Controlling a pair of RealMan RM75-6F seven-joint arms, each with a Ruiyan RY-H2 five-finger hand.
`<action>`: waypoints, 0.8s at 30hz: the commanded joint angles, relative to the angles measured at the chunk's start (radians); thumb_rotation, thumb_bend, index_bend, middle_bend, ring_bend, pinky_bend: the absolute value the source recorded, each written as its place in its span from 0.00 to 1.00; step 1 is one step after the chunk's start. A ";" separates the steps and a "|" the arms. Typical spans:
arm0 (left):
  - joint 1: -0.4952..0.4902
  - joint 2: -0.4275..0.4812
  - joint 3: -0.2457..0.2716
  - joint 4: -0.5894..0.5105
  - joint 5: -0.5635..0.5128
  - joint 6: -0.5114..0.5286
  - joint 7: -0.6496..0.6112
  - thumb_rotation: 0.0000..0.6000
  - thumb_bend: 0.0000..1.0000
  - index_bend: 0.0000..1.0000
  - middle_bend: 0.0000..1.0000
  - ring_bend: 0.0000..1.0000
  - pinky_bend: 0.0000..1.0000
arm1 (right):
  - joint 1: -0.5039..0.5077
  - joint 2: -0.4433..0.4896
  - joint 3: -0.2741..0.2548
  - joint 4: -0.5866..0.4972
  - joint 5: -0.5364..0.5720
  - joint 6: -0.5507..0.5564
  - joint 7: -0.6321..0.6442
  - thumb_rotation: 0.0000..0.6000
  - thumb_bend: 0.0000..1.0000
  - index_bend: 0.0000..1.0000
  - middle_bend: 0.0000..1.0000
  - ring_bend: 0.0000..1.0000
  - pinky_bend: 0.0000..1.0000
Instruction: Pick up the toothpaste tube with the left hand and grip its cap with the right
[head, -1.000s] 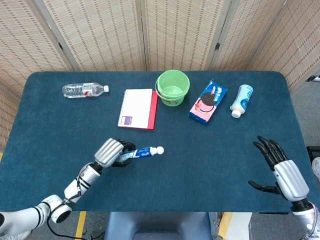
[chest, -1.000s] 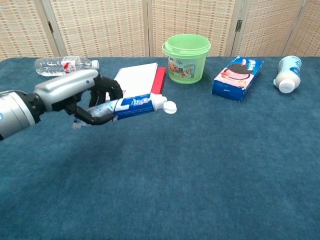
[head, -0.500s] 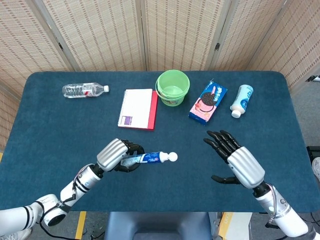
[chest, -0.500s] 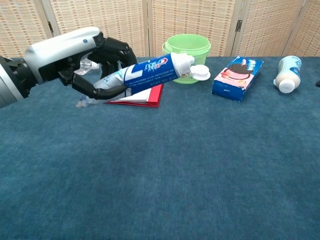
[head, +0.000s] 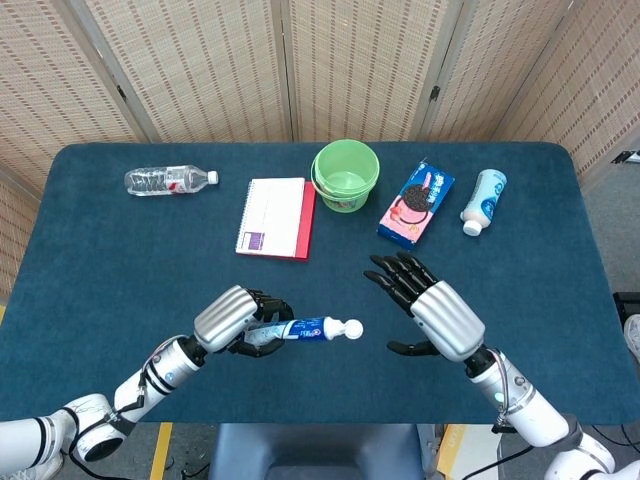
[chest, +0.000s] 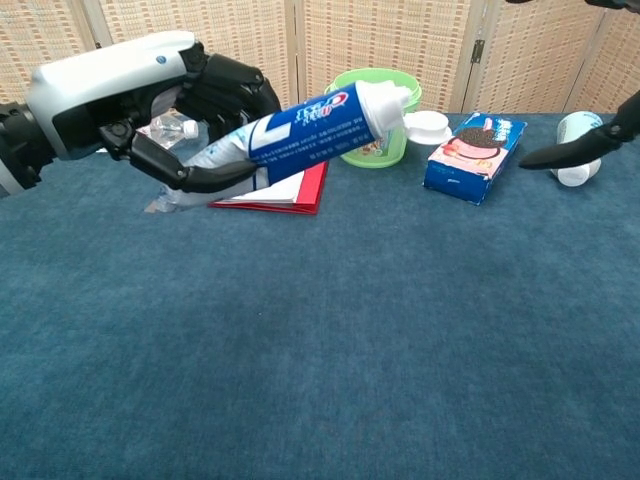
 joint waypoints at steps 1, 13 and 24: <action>-0.003 0.008 0.001 -0.016 0.001 -0.001 -0.016 1.00 0.55 0.70 0.78 0.69 0.62 | 0.016 -0.023 0.006 0.013 0.003 0.000 -0.005 0.98 0.00 0.00 0.00 0.00 0.00; -0.016 0.015 -0.002 -0.050 0.008 -0.011 0.001 1.00 0.55 0.70 0.78 0.69 0.62 | 0.075 -0.097 0.020 0.042 0.006 -0.006 -0.007 0.97 0.00 0.00 0.00 0.00 0.00; -0.019 0.009 0.007 -0.030 0.001 -0.031 0.043 1.00 0.55 0.70 0.78 0.69 0.62 | 0.097 -0.112 0.018 0.039 0.008 0.004 -0.034 0.97 0.00 0.00 0.00 0.00 0.00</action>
